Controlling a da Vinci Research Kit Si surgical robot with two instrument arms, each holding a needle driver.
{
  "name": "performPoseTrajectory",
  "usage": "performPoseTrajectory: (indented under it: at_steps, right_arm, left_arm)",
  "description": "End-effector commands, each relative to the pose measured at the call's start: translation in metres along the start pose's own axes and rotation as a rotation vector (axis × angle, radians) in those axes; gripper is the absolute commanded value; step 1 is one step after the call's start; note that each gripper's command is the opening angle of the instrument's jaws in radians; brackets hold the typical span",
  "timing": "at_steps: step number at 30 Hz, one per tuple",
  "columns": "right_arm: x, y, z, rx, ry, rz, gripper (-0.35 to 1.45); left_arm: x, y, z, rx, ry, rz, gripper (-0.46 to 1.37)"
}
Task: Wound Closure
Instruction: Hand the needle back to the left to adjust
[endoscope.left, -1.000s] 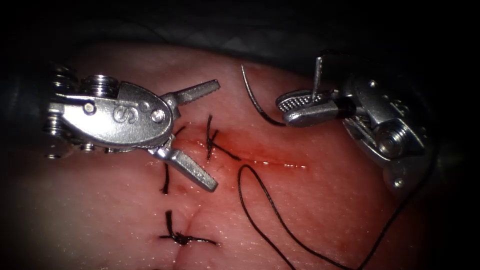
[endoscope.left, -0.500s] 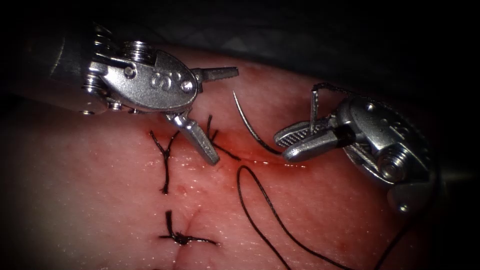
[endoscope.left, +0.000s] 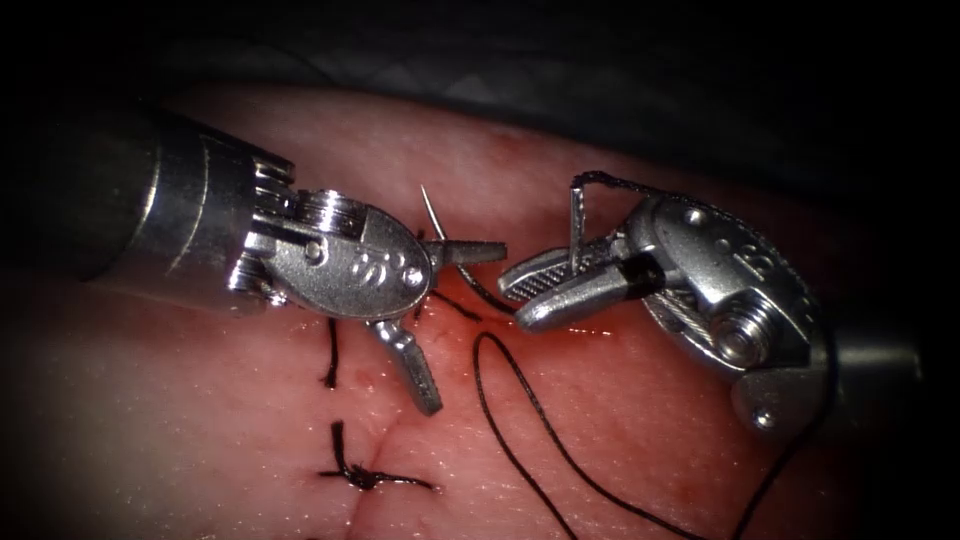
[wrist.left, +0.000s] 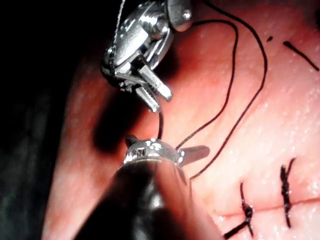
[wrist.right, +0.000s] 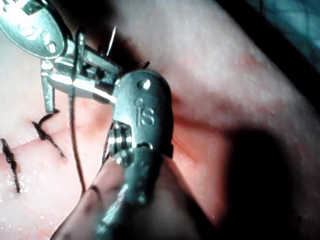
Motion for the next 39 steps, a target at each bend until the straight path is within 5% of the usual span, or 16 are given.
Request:
performPoseTrajectory:
  at_steps: [1,13,21,25,29,39]
  right_arm:
    - [0.0000,0.0000,0.0000,0.006,-0.006,-0.002,-0.35]
    - [-0.0001,-0.0013,0.0004,0.021,-0.013,-0.002,-0.35]
    - [0.0000,-0.0012,0.0009,0.025,-0.012,-0.003,-0.35]
    - [0.0000,-0.0016,0.0010,0.026,-0.013,-0.002,-0.35]
    - [0.0000,-0.0021,0.0012,0.029,-0.013,-0.002,-0.35]
    - [0.0002,-0.0023,0.0013,0.029,-0.012,-0.001,-0.35]
  left_arm:
    - [0.0000,-0.0002,0.0001,-0.012,0.008,0.003,1.01]
    - [-0.0013,0.0003,-0.0002,-0.071,-0.008,0.012,0.70]
    - [-0.0012,-0.0003,0.0005,-0.072,-0.005,0.017,0.69]
    - [-0.0015,-0.0006,0.0003,-0.077,-0.004,0.007,0.41]
    - [-0.0018,-0.0008,0.0002,-0.094,-0.021,-0.010,-0.25]
    - [-0.0023,-0.0014,0.0006,-0.124,-0.059,-0.085,-0.35]
